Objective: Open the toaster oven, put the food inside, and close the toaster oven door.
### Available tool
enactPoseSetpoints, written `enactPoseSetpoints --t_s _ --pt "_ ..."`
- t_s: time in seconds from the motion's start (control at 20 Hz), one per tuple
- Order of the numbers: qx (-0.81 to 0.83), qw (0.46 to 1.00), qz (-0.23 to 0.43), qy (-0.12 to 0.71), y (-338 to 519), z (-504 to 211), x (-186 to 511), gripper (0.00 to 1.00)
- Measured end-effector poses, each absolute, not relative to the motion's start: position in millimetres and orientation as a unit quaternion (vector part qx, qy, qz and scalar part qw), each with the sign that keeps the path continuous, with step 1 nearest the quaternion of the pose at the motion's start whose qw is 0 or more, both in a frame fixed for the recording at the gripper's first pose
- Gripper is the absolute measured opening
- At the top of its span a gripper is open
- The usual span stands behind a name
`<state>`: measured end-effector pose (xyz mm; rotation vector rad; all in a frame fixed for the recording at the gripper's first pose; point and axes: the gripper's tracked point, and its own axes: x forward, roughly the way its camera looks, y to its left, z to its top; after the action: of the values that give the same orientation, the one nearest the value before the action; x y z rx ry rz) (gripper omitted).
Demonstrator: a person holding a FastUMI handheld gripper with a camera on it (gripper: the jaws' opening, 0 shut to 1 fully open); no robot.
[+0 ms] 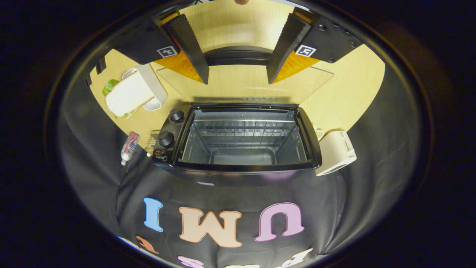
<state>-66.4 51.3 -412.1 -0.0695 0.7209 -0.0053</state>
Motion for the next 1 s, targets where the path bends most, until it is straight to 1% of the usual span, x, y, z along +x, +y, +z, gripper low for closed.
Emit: enactPoseSetpoints --t_s 0.2,0.5,0.8,1.0 --pt "-0.022 0.929 -0.005 0.368 50 -426 -67 0.99" --pt "-0.051 0.91 0.013 0.411 51 -463 -86 0.98" --pt "-0.034 0.917 0.013 0.398 53 -456 -85 0.98" --pt "-0.037 0.929 0.017 0.367 49 -436 -82 0.99"
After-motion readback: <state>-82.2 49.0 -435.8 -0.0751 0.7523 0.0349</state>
